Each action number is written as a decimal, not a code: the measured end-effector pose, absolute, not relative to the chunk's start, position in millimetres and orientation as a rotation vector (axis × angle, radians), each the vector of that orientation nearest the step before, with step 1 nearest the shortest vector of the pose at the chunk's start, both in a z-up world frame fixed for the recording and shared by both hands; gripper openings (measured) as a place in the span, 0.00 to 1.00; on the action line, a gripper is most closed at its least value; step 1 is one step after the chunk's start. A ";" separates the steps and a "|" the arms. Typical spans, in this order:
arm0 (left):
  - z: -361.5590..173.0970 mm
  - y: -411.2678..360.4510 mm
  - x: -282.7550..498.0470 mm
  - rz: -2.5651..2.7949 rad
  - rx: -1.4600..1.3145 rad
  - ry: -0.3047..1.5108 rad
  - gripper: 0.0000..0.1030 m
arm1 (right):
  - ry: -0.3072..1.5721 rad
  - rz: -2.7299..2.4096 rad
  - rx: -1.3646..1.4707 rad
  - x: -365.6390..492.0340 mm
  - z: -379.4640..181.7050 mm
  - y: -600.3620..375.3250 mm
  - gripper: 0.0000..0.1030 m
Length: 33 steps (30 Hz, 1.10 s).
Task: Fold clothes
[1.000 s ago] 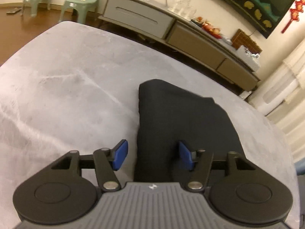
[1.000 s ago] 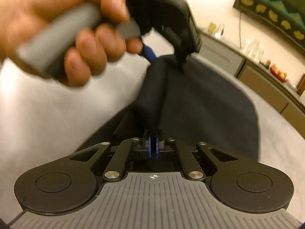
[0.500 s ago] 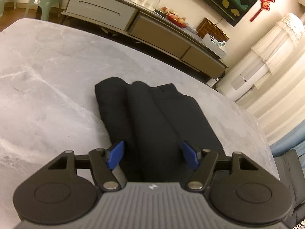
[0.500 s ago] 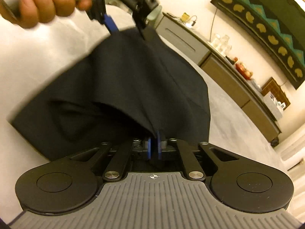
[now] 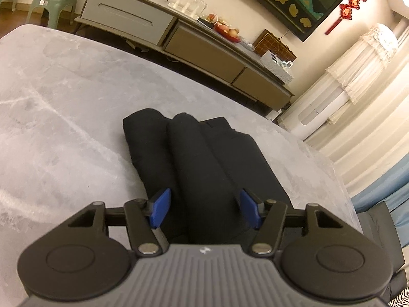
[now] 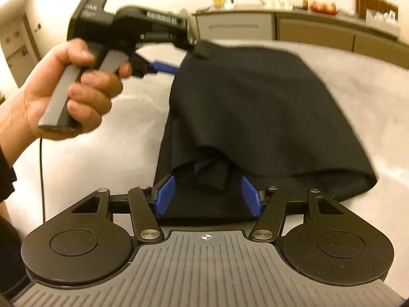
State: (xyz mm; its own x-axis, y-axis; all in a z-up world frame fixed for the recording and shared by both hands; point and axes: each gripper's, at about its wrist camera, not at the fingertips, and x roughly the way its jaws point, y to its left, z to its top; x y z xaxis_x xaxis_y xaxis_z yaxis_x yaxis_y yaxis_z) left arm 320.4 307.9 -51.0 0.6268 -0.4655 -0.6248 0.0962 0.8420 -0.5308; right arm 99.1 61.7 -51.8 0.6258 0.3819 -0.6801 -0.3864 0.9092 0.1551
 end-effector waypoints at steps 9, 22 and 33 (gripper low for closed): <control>-46.5 319.2 318.2 -0.337 -0.508 0.822 0.58 | 0.549 0.685 -0.319 57.7 -53.1 120.3 0.50; -49.9 309.3 317.2 -0.291 -0.455 0.830 0.45 | 0.655 0.461 -0.326 66.5 -55.1 105.5 0.30; -49.5 313.9 316.5 -0.310 -0.492 0.854 0.49 | 0.435 0.411 -0.531 42.6 -55.0 156.3 0.75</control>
State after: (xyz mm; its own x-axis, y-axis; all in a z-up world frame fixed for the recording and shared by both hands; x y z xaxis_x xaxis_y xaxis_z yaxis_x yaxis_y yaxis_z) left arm 316.5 313.9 -49.5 0.6226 -0.4496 -0.6405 0.0656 0.8456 -0.5298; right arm 42.6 156.3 -55.0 0.8303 0.2591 -0.4934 -0.4780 0.7863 -0.3915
